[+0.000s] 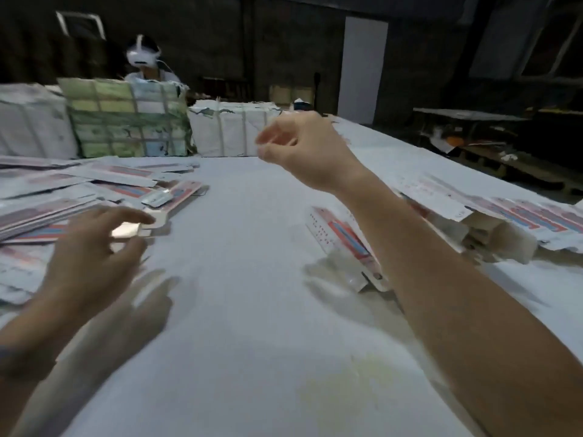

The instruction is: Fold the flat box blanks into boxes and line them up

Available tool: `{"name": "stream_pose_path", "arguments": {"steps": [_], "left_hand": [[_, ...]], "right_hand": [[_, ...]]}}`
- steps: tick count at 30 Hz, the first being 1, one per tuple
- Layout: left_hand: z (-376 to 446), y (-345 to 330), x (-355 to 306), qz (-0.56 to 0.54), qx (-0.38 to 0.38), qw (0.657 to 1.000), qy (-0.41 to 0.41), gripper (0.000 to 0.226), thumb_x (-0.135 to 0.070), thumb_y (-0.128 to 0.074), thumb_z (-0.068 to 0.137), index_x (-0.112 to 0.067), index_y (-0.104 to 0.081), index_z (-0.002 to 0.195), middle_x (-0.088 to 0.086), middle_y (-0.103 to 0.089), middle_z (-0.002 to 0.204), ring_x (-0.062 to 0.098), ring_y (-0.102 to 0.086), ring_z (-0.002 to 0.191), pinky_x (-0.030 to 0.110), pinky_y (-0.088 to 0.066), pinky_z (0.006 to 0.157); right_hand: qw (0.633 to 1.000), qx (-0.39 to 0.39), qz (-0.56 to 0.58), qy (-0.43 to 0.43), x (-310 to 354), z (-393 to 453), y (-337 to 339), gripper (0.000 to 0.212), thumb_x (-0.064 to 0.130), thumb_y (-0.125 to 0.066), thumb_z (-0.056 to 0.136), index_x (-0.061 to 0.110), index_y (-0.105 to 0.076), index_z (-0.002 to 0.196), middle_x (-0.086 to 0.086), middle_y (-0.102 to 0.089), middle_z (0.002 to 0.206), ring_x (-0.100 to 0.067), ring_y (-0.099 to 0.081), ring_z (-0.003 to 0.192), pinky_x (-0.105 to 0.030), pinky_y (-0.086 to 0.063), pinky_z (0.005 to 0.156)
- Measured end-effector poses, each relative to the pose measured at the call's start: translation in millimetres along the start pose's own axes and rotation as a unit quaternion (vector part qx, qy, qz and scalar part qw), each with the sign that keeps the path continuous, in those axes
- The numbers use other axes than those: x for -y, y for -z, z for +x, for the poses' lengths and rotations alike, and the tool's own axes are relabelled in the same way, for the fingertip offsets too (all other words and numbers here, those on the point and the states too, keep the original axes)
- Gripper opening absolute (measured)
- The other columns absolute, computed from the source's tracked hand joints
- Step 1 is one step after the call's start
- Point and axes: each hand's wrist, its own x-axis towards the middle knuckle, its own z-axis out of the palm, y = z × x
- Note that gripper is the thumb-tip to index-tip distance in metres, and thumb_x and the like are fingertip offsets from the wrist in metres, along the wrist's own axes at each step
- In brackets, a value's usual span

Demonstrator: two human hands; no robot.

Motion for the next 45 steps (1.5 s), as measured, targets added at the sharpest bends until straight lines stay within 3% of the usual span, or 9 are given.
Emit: {"name": "stream_pose_path", "arguments": {"steps": [5, 10, 16, 24, 28, 31, 37, 40, 45], "left_hand": [[2, 26, 22, 0.271, 0.002, 0.952, 0.141, 0.054, -0.041, -0.047, 0.089, -0.018, -0.055, 0.138, 0.024, -0.052, 0.142, 0.044, -0.036, 0.138, 0.052, -0.025, 0.116], [1, 52, 61, 0.302, 0.014, 0.908, 0.291, 0.073, -0.041, -0.054, 0.086, -0.031, -0.027, 0.153, 0.021, -0.016, 0.165, 0.047, 0.002, 0.152, 0.064, 0.001, 0.119], [-1, 62, 63, 0.374, 0.038, 0.880, 0.291, 0.056, -0.022, -0.051, 0.089, -0.028, -0.037, 0.143, 0.015, -0.049, 0.136, 0.043, -0.040, 0.130, 0.059, -0.023, 0.108], [2, 61, 28, 0.439, 0.028, 0.880, 0.177, 0.021, -0.008, -0.057, 0.087, -0.022, -0.062, 0.103, 0.002, -0.048, 0.094, 0.031, -0.048, 0.106, 0.051, -0.035, 0.097], [-3, 59, -6, 0.260, -0.121, 0.957, 0.051, 0.015, -0.009, -0.053, 0.091, -0.016, -0.065, 0.098, 0.007, -0.065, 0.094, 0.028, -0.049, 0.079, 0.038, -0.044, 0.064], [-7, 44, -28, 0.030, -0.093, 0.993, 0.073, 0.023, -0.010, -0.048, 0.097, -0.020, -0.069, 0.094, -0.007, -0.071, 0.088, 0.016, -0.061, 0.071, 0.023, -0.040, 0.053], [-14, 37, -45, -0.319, 0.072, 0.930, 0.168, 0.018, -0.013, -0.055, 0.085, -0.019, -0.069, 0.077, 0.000, -0.077, 0.084, 0.013, -0.070, 0.078, 0.027, -0.052, 0.066], [-15, 34, -44, -0.400, 0.130, 0.890, 0.177, 0.023, -0.002, -0.059, 0.092, -0.020, -0.067, 0.103, 0.005, -0.078, 0.091, 0.013, -0.074, 0.082, 0.024, -0.055, 0.065], [-21, 22, -46, -0.396, 0.149, 0.893, 0.153, 0.078, -0.005, -0.060, 0.089, -0.052, -0.033, 0.144, 0.010, -0.071, 0.110, 0.015, -0.074, 0.091, 0.032, -0.060, 0.070]], "right_hand": [[0.985, 0.092, 0.133, 0.057, 40, -26, -63, 0.007, 0.013, -0.068, 0.088, 0.016, -0.074, 0.090, 0.001, -0.072, 0.081, -0.018, -0.068, 0.081, -0.046, -0.055, 0.083], [0.961, 0.171, 0.186, 0.112, 79, -37, -101, 0.009, 0.015, -0.068, 0.086, 0.020, -0.075, 0.088, 0.005, -0.073, 0.077, -0.015, -0.068, 0.077, -0.044, -0.057, 0.079], [0.953, 0.176, 0.218, 0.117, 105, -33, -124, 0.009, 0.011, -0.067, 0.087, 0.016, -0.074, 0.086, 0.004, -0.072, 0.073, -0.020, -0.068, 0.075, -0.047, -0.056, 0.078], [0.962, 0.159, 0.203, 0.087, 79, -36, -121, 0.015, 0.008, -0.066, 0.087, 0.020, -0.074, 0.082, 0.001, -0.070, 0.071, -0.025, -0.067, 0.075, -0.049, -0.055, 0.078], [0.972, 0.080, 0.208, 0.069, 72, -26, -109, 0.014, 0.010, -0.065, 0.087, 0.023, -0.072, 0.086, 0.000, -0.070, 0.070, -0.020, -0.067, 0.070, -0.048, -0.056, 0.075], [0.980, -0.043, 0.187, 0.054, 63, -14, -98, 0.012, 0.020, -0.065, 0.089, 0.027, -0.064, 0.099, 0.005, -0.064, 0.078, -0.005, -0.055, 0.066, -0.030, -0.052, 0.065], [0.983, -0.087, 0.160, -0.037, 48, -3, -90, 0.040, 0.034, -0.068, 0.088, 0.032, -0.050, 0.124, 0.012, -0.040, 0.108, -0.004, -0.052, 0.092, -0.035, -0.054, 0.088], [0.968, -0.032, 0.240, -0.063, 55, -9, -97, 0.049, 0.033, -0.068, 0.089, 0.032, -0.046, 0.134, 0.004, -0.045, 0.129, -0.019, -0.060, 0.111, -0.044, -0.057, 0.089], [0.936, -0.015, 0.350, -0.035, 67, -23, -110, 0.067, 0.005, -0.064, 0.088, 0.038, -0.035, 0.139, 0.004, -0.050, 0.137, -0.012, -0.069, 0.096, -0.037, -0.063, 0.072]]}}
